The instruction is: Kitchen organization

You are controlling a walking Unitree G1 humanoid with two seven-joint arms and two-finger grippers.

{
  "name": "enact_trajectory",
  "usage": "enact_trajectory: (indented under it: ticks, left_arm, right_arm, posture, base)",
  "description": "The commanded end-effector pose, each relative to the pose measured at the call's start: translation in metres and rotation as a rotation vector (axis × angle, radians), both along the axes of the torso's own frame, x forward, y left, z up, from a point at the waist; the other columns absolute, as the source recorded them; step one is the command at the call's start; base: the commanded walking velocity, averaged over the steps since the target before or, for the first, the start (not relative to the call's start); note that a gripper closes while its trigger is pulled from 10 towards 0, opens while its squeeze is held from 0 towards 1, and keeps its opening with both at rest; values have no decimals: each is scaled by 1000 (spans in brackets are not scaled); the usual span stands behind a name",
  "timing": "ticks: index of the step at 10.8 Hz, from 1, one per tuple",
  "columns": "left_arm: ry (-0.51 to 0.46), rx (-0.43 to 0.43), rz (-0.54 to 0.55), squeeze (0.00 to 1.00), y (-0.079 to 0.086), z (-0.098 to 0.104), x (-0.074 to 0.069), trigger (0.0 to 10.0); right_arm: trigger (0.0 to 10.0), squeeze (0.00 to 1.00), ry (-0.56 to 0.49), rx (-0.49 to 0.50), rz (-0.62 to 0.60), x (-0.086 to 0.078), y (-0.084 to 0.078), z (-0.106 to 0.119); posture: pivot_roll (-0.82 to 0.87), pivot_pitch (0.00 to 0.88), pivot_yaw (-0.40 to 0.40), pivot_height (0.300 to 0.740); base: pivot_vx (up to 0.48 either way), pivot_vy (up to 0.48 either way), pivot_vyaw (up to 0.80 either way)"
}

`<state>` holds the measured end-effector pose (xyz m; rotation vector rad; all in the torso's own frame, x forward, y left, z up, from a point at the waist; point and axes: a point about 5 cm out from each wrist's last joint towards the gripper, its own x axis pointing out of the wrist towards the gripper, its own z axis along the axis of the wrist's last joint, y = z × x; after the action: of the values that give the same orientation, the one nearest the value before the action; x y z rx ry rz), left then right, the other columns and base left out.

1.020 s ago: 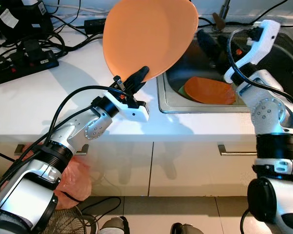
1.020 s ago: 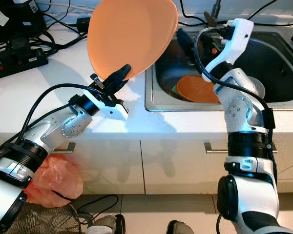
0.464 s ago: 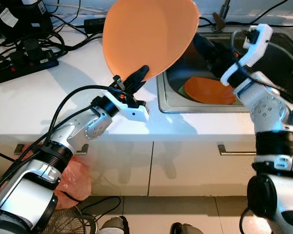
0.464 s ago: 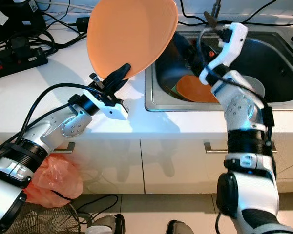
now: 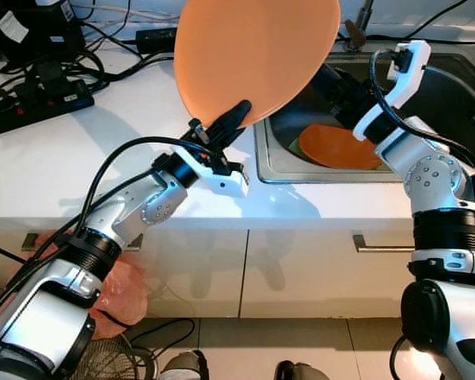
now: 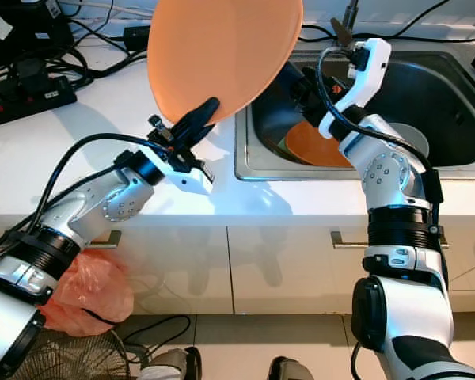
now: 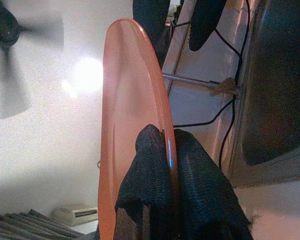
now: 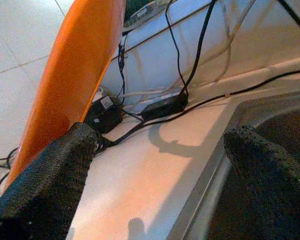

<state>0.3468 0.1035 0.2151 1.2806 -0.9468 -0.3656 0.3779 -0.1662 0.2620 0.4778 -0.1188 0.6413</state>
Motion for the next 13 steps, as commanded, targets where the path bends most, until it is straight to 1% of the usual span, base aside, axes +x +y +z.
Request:
enact_trajectory:
  ticks: [1, 2, 4, 6, 8, 10, 13]
  left_arm:
    - [-45, -63, 21, 0, 7, 12, 1, 0]
    - [-53, -64, 55, 0, 14, 15, 5, 0]
    - [-66, -67, 89, 0, 21, 20, 9, 0]
    - [-65, -66, 98, 0, 22, 19, 10, 0]
    - [-59, -69, 85, 0, 18, 18, 10, 0]
    - [-58, -72, 55, 0, 10, 17, 7, 0]
    - [-62, -77, 41, 0, 6, 18, 7, 0]
  right_arm:
    - [10000, 1000, -41, 5, 15, -1, -1, 13]
    - [10000, 1000, -53, -3, 0, -5, -6, 16]
    - [10000, 1000, -53, -33, -23, -14, -17, 11]
    - [10000, 1000, -62, -32, -25, -25, -22, 13]
    - [10000, 1000, -92, -13, 12, -29, -15, 20]
    - [10000, 1000, -107, 65, 68, -30, -3, 28]
    - [10000, 1000, -106, 112, 125, -28, 16, 30]
  posture:
    - [62, 131, -7, 740]
    - [60, 131, -9, 740]
    - [53, 133, -10, 740]
    - [47, 136, -8, 740]
    - [44, 137, -5, 740]
    - [49, 137, 0, 740]
    - [55, 132, 6, 740]
  base:
    - [0, 0, 0]
    - [0, 0, 0]
    - [0, 0, 0]
    - [0, 0, 0]
    - [0, 0, 0]
    - [0, 0, 0]
    - [0, 0, 0]
